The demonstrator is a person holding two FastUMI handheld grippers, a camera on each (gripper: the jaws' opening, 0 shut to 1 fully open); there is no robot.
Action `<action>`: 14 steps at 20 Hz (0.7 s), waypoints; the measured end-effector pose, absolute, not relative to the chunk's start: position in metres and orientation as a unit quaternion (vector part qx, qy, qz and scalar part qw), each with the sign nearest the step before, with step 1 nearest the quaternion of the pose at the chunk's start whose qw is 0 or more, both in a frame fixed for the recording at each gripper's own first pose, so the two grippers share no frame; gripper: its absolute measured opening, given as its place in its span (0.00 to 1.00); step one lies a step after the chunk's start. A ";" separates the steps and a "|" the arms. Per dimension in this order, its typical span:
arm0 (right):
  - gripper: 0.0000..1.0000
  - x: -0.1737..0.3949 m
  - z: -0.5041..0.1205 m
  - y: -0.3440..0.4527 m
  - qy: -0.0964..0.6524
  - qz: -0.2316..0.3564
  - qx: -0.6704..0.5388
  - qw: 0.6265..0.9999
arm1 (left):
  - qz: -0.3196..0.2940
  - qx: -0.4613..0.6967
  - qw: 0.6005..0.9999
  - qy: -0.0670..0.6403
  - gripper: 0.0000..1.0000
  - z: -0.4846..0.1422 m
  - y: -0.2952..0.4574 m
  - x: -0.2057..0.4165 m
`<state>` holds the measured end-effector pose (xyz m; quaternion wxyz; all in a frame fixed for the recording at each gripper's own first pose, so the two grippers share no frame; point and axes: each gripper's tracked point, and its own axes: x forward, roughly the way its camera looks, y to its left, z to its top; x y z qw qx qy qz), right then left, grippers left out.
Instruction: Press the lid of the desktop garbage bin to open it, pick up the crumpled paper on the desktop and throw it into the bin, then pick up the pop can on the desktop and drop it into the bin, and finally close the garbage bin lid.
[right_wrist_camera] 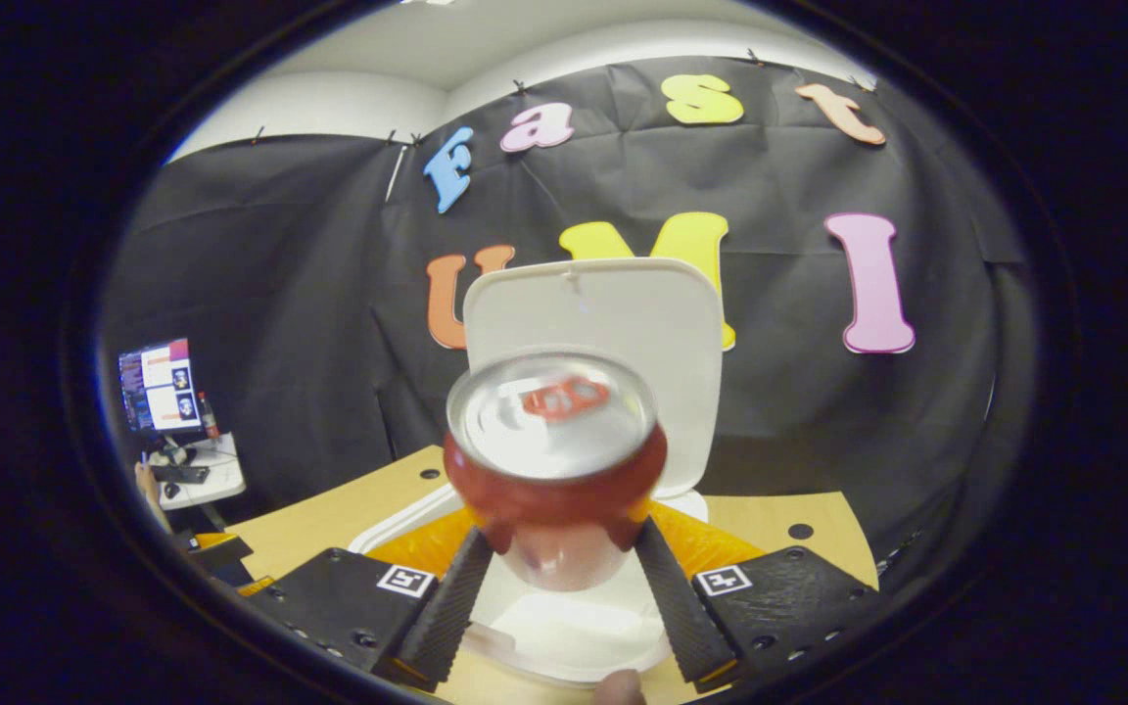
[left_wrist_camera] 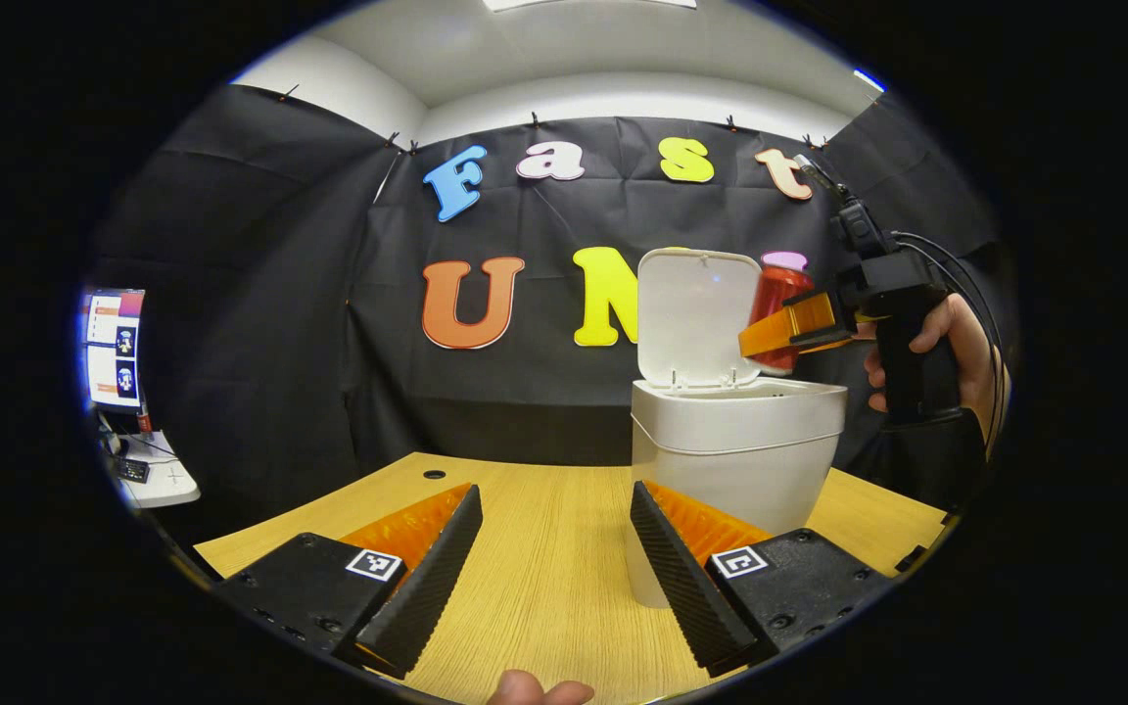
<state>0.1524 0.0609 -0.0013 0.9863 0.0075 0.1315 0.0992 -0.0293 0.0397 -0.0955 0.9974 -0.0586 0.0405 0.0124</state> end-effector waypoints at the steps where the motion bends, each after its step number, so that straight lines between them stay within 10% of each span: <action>1: 0.82 0.151 0.002 0.063 0.126 0.101 0.006 0.987 | 0.013 -0.059 0.997 0.040 0.98 -0.095 0.040 -0.030; 14: 0.88 0.140 0.105 0.063 -0.073 0.040 -0.045 0.995 | 0.004 -0.062 0.997 0.036 0.98 -0.093 0.037 -0.033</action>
